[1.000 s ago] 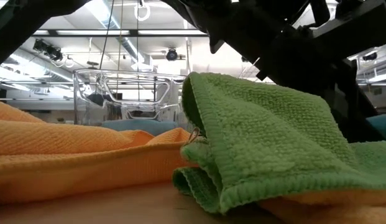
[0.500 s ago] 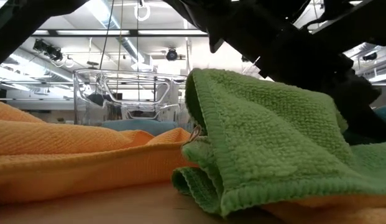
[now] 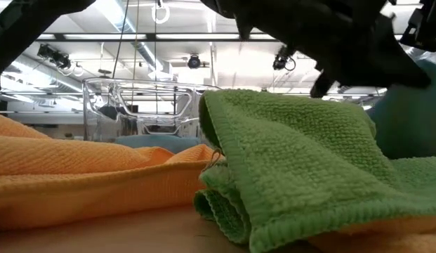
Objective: Fold microfiber towels
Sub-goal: Fold the blue towel
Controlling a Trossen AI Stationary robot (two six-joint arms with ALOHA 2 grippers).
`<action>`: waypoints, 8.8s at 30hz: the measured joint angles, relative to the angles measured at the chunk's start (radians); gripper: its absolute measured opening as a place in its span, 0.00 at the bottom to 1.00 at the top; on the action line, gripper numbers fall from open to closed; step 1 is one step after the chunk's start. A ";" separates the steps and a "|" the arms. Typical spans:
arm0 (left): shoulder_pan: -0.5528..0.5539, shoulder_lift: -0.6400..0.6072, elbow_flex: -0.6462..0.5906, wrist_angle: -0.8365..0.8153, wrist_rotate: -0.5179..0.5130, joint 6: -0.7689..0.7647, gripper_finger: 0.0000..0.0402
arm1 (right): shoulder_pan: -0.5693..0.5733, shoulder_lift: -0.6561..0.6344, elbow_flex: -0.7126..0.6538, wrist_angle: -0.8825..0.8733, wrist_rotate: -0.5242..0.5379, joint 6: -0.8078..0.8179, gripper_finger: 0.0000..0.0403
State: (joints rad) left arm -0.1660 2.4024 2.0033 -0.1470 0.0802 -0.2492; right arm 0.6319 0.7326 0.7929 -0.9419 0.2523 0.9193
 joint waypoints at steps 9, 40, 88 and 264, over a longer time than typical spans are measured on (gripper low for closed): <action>0.042 -0.010 0.000 0.022 0.138 -0.203 0.07 | 0.000 0.127 0.000 -0.003 -0.023 -0.052 0.57; 0.078 -0.055 0.000 0.020 0.281 -0.368 0.07 | 0.406 0.474 -0.055 0.050 0.301 0.385 0.66; 0.016 -0.074 0.001 -0.038 0.451 -0.394 0.05 | 0.430 0.349 -0.015 0.253 -0.135 0.143 0.02; -0.124 0.007 0.236 -0.374 -0.410 0.041 0.48 | 0.511 0.413 0.063 -0.027 0.346 0.099 0.53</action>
State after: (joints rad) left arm -0.2897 2.4090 2.2393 -0.5211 -0.3301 -0.2078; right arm 1.1434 1.1456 0.8562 -0.9694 0.5983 1.0182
